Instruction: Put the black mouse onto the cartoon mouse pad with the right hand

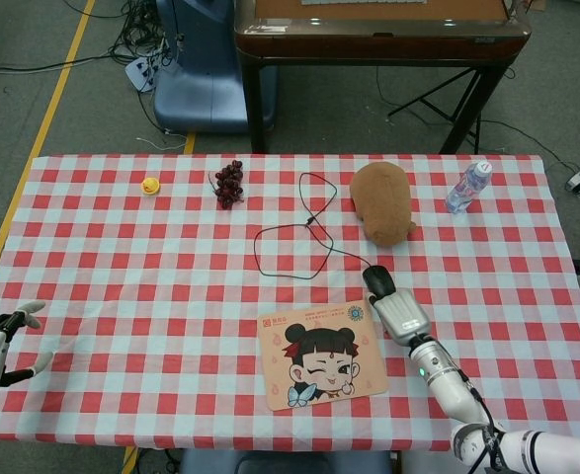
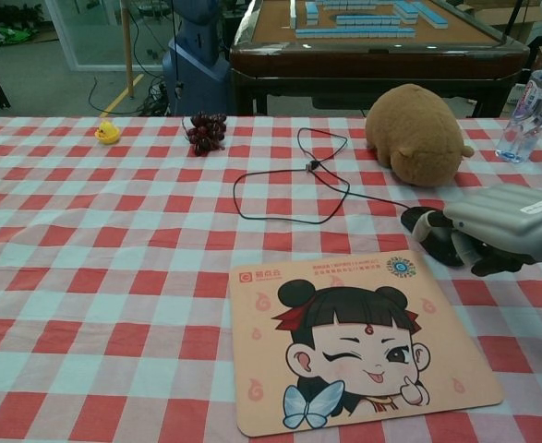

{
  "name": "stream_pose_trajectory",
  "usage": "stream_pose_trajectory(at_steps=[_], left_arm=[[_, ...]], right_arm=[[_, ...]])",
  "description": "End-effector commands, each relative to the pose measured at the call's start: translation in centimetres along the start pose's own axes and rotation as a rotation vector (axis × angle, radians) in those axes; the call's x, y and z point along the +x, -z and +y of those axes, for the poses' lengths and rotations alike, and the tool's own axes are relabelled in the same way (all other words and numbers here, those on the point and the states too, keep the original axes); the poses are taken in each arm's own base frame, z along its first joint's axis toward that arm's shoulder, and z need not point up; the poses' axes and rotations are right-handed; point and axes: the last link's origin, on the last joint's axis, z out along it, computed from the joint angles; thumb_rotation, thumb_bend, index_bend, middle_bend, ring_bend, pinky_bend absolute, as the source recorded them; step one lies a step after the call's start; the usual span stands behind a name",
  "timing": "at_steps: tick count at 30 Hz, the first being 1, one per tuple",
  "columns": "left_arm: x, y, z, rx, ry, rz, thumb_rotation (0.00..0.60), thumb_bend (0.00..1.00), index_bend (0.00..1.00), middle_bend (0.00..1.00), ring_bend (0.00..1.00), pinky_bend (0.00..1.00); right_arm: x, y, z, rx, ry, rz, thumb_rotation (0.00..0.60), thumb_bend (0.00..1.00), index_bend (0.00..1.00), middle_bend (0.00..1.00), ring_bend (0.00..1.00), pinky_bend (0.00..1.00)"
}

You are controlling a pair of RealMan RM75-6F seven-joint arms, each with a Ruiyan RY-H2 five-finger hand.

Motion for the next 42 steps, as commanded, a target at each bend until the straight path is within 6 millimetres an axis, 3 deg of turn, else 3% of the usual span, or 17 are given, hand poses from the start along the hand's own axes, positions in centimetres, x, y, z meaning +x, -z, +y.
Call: stream_pose_trajectory(at_steps=[1,13,33,38,40,42], left_arm=[[0.0,0.0,0.0,0.0,0.0,0.0,0.6,0.22,0.29,0.44,0.38,0.55],[0.0,0.0,-0.1,0.008,0.001,0.0,0.6,0.22,0.29,0.44,0.38,0.55],[-0.2,-0.1,0.0,0.006,-0.001,-0.015,0.6,0.22,0.29,0.44,0.38,0.55],[-0.3,-0.2,0.0,0.005,0.001,-0.021,0.6,0.22,0.29,0.44,0.38,0.55],[-0.3,-0.2,0.0,0.004,0.002,-0.022,0.6,0.22,0.29,0.44,0.38,0.55],[-0.3,-0.2,0.0,0.003,0.002,-0.022,0.6,0.22,0.29,0.44,0.38,0.55]], right_arm=[[-0.2,-0.1,0.1,-0.004,-0.001,-0.004,0.6,1.0,0.23,1.0,1.0,1.0],[-0.9,0.7,1.5,-0.033,0.005,-0.03,0.6,1.0,0.24,1.0,1.0,1.0],[-1.1,1.2,6.9,-0.185,-0.007,-0.03,0.6,1.0,0.25,1.0,1.0,1.0],[-0.5,2.3,7.5,-0.184,-0.039,0.0,0.6,1.0,0.25,1.0,1.0,1.0],[-0.1,2.9,7.6,-0.179,-0.062,0.035,0.6,0.9,0.25,1.0,1.0,1.0],[0.3,3.3,7.7,-0.186,-0.087,0.071,0.6,0.69,0.25,1.0,1.0,1.0]])
